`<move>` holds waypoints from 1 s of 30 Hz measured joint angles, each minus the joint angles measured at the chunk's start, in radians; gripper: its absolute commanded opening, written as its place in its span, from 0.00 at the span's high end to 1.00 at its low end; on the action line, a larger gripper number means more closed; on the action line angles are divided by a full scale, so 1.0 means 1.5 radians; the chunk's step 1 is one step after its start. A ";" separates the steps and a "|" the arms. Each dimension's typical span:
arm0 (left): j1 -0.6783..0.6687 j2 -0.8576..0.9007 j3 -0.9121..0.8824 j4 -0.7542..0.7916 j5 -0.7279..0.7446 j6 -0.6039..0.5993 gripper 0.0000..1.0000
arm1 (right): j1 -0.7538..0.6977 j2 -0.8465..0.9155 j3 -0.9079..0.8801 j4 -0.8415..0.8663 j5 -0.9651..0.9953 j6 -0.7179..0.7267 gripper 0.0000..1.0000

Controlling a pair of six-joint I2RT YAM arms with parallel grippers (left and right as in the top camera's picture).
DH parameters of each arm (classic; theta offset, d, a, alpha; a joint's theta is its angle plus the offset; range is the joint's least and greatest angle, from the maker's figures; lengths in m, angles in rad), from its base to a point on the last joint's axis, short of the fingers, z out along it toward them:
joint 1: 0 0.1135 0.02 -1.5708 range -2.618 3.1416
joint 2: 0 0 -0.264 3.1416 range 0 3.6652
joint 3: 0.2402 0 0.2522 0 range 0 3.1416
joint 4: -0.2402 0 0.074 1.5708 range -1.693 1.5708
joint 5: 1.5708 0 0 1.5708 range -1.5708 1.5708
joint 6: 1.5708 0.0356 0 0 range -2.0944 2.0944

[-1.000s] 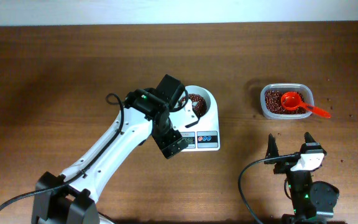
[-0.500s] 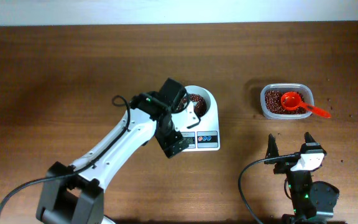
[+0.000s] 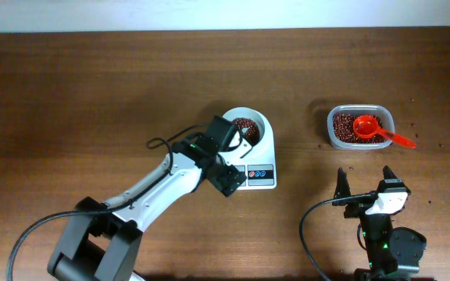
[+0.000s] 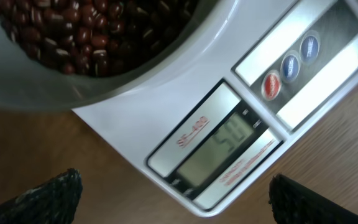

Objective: Scoop item into bowl and weigh 50g on scale

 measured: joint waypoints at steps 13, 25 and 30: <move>-0.083 0.000 -0.009 0.005 0.008 -0.524 0.01 | 0.000 0.000 0.000 0.000 0.000 0.000 0.01; -0.085 0.000 -0.021 -0.044 -0.041 -0.658 0.01 | 0.000 0.000 0.000 0.000 0.000 0.000 0.01; -0.098 0.000 -0.021 -0.048 -0.043 -0.661 0.01 | 0.000 0.000 0.000 0.000 0.000 0.000 0.01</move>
